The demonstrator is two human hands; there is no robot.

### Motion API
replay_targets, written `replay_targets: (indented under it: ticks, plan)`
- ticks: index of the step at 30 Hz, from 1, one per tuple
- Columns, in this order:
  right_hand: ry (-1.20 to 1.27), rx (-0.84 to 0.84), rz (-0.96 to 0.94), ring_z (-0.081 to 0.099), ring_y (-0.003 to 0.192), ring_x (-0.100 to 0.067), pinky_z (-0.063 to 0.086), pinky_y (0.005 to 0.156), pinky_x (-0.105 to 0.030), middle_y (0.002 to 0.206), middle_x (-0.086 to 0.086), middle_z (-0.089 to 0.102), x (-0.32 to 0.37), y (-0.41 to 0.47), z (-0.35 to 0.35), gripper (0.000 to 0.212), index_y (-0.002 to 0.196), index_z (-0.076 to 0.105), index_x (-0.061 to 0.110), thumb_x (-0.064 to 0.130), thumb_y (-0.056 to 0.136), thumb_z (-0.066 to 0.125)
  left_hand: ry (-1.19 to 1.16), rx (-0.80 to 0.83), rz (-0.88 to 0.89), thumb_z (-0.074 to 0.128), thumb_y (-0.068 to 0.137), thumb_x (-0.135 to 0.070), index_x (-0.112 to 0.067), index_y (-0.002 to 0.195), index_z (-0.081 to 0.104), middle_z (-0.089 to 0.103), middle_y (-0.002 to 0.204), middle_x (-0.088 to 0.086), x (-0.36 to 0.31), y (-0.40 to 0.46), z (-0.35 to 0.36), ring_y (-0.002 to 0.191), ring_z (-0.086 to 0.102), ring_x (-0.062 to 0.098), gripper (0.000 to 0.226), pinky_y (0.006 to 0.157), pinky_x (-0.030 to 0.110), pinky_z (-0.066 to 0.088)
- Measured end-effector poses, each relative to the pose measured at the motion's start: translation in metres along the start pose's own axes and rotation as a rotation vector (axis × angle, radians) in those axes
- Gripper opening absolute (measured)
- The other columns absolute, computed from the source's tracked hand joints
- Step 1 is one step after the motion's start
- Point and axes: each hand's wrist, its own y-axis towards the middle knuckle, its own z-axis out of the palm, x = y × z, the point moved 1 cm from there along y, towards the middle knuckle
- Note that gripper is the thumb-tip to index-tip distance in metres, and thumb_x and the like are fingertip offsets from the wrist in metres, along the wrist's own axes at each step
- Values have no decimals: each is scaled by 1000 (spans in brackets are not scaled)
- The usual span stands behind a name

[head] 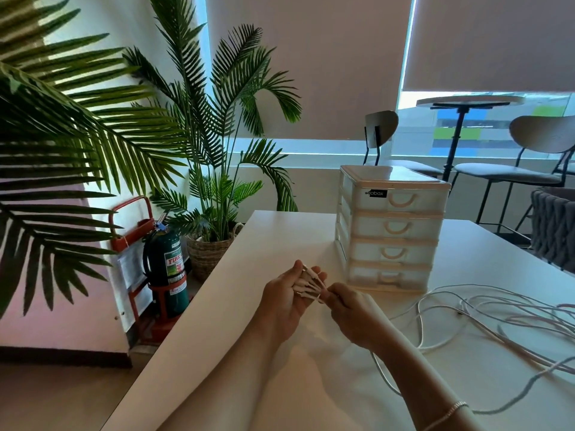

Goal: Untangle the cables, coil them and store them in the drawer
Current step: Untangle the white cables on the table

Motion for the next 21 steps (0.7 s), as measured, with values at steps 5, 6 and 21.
replay_targets:
  ticks: [5, 6, 21]
  plan:
    - [101, 9, 45, 39, 54, -6, 30, 50, -21, 62, 8, 46, -3, 1, 3, 20, 86, 53, 18, 30, 97, 42, -38, -26, 11, 41, 96, -23, 0, 93, 60, 63, 78, 13, 3, 3, -2, 63, 68, 17, 30, 59, 26, 58]
    - [106, 7, 45, 39, 53, -6, 30, 50, -21, 61, 8, 46, -3, 2, 3, 20, 86, 53, 18, 31, 97, 42, -37, -35, 12, 41, 96, -25, 0, 97, 59, 63, 80, 14, 3, 3, -1, 63, 67, 17, 31, 59, 26, 58]
    - [-56, 103, -87, 38, 50, -5, 39, 50, -21, 55, 9, 42, 0, -3, 0, 22, 77, 48, 31, 30, 98, 40, 192, -39, 141, 43, 94, -30, -12, 92, 60, 63, 89, 9, 1, -3, -1, 66, 69, 14, 25, 58, 24, 57]
